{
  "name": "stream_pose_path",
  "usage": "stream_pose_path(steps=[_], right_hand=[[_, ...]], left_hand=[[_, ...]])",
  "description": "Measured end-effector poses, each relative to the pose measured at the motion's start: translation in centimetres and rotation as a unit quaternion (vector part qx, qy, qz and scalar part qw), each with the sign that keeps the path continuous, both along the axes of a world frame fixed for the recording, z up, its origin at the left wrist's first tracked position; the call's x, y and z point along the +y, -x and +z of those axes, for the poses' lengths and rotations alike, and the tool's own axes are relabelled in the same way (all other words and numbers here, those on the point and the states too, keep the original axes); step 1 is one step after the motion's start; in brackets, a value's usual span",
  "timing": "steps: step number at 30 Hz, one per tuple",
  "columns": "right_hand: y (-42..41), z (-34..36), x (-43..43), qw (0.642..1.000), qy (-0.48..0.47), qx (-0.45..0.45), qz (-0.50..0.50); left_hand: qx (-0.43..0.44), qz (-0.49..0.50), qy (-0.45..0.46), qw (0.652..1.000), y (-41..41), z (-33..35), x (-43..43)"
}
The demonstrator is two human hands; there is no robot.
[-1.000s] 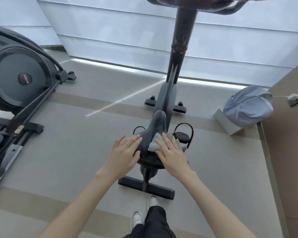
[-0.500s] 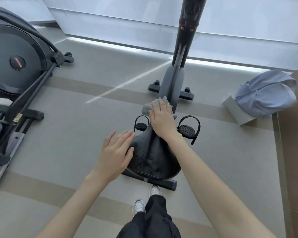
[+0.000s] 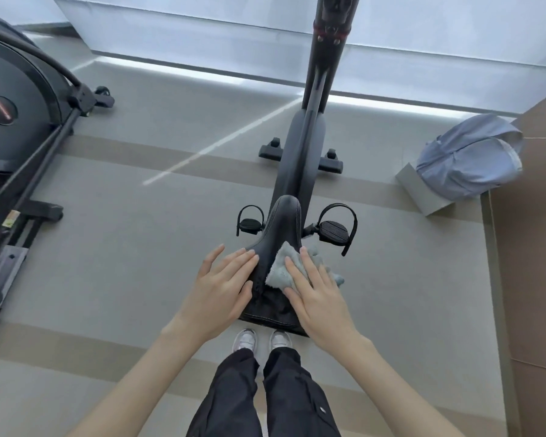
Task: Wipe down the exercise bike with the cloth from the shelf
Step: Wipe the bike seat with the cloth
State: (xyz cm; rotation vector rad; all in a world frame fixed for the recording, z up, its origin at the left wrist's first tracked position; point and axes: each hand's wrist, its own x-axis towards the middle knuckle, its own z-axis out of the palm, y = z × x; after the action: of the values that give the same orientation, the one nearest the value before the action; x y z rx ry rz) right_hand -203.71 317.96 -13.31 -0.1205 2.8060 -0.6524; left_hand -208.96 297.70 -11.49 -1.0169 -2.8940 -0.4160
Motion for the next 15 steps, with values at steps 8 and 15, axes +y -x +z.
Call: stream_pose_path(steps=[8,15], right_hand=[[11.7,-1.6,-2.1,0.998,-0.002,0.042,-0.049],[19.7,-1.6,-1.6,0.991,0.017,-0.077,-0.104]], left_hand=[[-0.005,0.028,0.002,1.000,2.5,-0.5,-0.9],[-0.018,0.035,-0.006,0.999,3.6,-0.4,-2.1]])
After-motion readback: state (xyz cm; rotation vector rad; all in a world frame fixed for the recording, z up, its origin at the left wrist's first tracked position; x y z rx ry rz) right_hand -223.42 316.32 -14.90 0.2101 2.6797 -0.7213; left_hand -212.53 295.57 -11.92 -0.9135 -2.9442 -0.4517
